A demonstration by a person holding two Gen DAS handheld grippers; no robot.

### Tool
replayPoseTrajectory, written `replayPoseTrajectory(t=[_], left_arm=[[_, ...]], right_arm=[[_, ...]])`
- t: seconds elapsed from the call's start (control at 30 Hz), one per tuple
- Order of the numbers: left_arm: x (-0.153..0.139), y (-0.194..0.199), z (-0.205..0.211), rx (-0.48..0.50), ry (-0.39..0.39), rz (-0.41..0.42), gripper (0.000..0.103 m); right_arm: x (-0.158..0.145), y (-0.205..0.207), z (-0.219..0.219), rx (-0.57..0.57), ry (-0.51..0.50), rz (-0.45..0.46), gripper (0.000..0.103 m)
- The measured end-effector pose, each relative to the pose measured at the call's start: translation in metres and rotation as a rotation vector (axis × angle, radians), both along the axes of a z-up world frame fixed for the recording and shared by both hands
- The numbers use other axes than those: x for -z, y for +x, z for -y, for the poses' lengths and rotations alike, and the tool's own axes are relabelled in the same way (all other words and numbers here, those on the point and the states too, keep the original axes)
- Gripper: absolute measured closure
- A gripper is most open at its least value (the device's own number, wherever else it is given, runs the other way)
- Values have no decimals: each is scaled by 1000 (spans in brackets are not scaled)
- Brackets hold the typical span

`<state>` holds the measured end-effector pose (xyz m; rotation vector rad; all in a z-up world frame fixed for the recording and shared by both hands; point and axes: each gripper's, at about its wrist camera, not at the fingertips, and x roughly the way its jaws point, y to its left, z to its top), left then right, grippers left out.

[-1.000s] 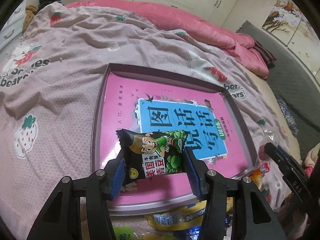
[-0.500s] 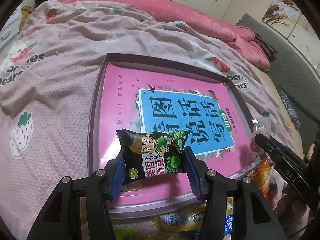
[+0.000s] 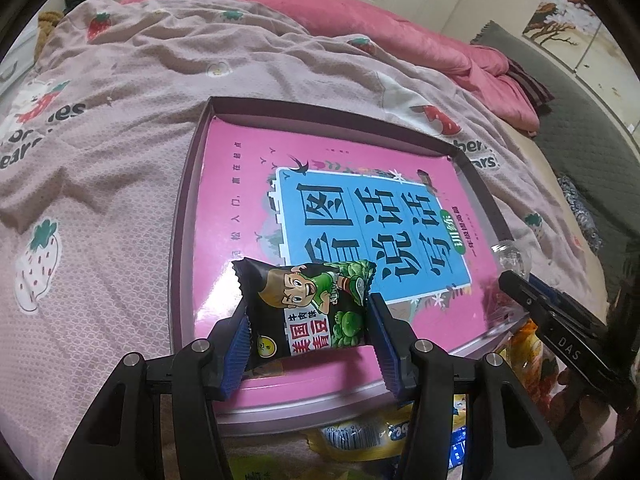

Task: Organize snacks
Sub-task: 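Lift both bags and carry them over the tray onto the workbook, then open the left tool to drop the green bag while the right tool releases the cookie bag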

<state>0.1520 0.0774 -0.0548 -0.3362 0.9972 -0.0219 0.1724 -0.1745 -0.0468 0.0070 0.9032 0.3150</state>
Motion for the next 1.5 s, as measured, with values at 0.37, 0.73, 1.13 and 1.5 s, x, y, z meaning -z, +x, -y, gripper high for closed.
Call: replayPoseTrajectory(t=[0.37,0.73,1.13,1.5], left_arm=[[0,-1,2,15,11,-2,47],[-3,-2,2,19,-3,-2,46],[-11,-6,-1,11,-9,8,46],[-26,-11,-1,16,5,45,37]], right_arm=[[2,-1,-2,-3,-21,-19,66],[0,-2,4,8,-2,-30,64],[-8,-8,11,7,19,1,58],[-16,-13,18,13,33,30,53]])
